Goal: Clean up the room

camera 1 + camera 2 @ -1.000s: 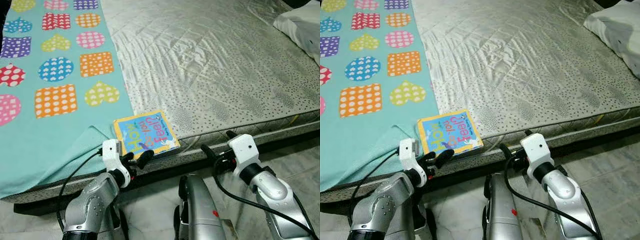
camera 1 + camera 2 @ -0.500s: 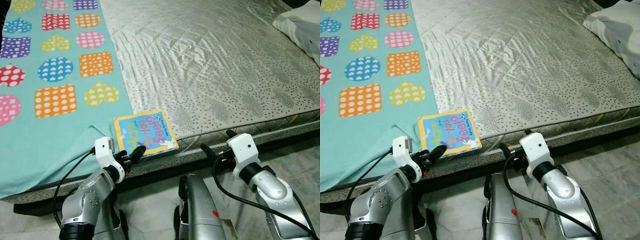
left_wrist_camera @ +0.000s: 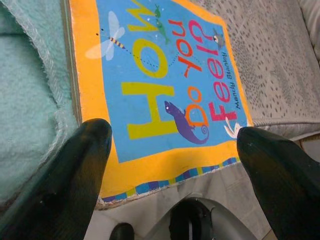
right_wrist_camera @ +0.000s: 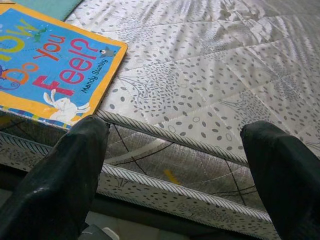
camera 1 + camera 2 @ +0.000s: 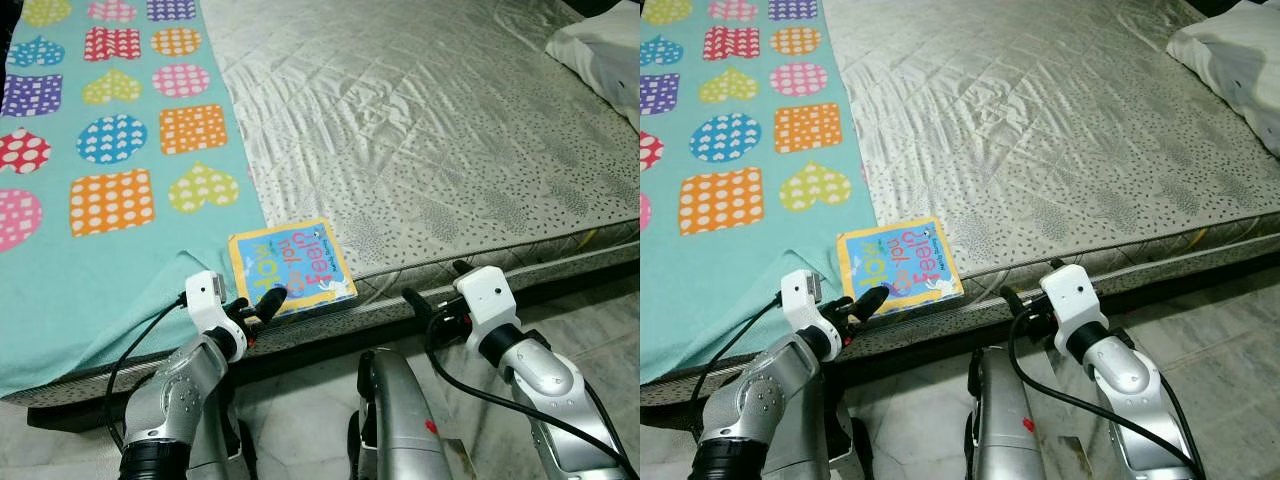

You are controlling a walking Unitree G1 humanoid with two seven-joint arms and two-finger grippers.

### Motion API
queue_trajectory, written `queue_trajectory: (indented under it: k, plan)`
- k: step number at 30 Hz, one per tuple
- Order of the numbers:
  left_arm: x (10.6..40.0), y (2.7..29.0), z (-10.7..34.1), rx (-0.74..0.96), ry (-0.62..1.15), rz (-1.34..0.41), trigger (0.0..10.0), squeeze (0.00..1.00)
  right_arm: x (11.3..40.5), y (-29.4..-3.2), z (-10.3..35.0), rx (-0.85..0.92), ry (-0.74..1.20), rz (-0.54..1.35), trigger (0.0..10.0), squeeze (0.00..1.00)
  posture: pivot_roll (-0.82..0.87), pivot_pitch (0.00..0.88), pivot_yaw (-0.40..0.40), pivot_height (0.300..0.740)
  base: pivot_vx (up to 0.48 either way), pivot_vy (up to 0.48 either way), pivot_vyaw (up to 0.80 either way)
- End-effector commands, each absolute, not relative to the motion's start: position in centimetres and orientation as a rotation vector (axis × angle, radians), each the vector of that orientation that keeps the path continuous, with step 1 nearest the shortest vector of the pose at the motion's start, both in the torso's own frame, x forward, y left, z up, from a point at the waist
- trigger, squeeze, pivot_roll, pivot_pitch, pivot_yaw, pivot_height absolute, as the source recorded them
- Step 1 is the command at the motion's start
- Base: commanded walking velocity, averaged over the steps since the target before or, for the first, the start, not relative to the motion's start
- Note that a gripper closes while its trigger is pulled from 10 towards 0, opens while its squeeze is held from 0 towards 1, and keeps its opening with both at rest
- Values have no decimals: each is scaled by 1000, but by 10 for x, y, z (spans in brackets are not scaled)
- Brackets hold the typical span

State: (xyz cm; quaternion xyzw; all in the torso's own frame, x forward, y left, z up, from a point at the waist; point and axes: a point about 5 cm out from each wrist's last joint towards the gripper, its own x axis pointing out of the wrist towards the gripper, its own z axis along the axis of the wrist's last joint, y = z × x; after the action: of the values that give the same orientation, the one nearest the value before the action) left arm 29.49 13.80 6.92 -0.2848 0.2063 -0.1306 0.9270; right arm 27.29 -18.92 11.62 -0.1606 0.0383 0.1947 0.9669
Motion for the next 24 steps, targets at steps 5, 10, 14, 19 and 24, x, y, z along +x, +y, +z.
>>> queue_trajectory:
  k: [5,10,14,19,24]
  plan:
    - [293,137,62,-584,464,-243,10000,0,269,-191,113,-328,84,387,10000,0,-154,209,-45,555,0,0,0]
    - [291,137,65,-584,453,-247,10000,0,268,-187,112,-327,82,388,10000,0,-150,208,-45,555,0,0,0]
    - [290,140,64,-581,449,-226,10000,0,269,-183,112,-325,79,391,10000,0,-147,205,-46,555,0,0,0]
    - [289,144,63,-580,444,-196,10000,0,270,-181,113,-313,87,414,10000,0,-147,205,-46,555,0,0,0]
    - [290,148,65,-576,429,-166,10000,0,270,-188,112,-314,94,412,10000,0,-139,206,-45,555,0,0,0]
